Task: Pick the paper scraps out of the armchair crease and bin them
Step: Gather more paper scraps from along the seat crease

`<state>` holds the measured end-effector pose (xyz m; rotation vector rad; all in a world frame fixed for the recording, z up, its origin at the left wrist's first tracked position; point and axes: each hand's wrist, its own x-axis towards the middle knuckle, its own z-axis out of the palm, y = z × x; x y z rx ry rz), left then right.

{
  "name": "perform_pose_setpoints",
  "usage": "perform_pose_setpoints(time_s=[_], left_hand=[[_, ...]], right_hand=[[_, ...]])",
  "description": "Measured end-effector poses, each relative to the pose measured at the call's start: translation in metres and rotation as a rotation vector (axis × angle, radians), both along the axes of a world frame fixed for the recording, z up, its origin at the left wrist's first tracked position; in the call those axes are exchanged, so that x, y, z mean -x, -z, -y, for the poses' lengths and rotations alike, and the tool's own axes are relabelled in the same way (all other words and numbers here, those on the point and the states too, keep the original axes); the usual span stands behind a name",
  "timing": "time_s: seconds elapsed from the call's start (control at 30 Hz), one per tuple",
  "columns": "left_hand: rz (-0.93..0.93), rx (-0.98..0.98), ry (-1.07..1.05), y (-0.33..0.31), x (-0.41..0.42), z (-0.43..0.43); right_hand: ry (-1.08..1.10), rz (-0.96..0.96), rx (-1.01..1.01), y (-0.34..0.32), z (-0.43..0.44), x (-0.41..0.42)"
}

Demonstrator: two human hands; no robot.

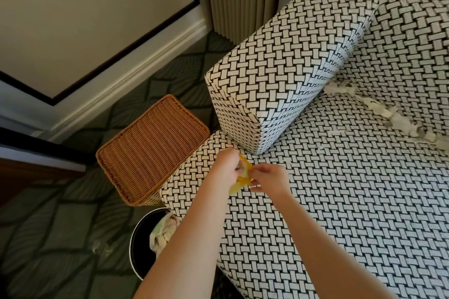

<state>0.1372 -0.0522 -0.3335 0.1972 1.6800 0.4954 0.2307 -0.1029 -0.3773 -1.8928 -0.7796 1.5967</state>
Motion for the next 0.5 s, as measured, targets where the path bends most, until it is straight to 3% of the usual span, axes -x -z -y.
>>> perform_pose_setpoints(time_s=[0.13,0.3,0.37,0.5], left_hand=[[0.007,0.001,-0.034,0.006,0.002,-0.003],[0.215,0.056,-0.260,-0.010,0.009,-0.006],[0.183,0.041,-0.189,-0.013,0.007,-0.005],[0.066,-0.004,0.161,-0.009,-0.005,-0.005]], right_hand=[[0.007,0.016,-0.012,0.001,0.001,0.002],[0.021,-0.014,0.031,0.002,-0.005,-0.009],[-0.010,-0.025,0.042,0.001,-0.007,-0.013],[-0.046,-0.021,0.090,0.003,-0.011,-0.020]])
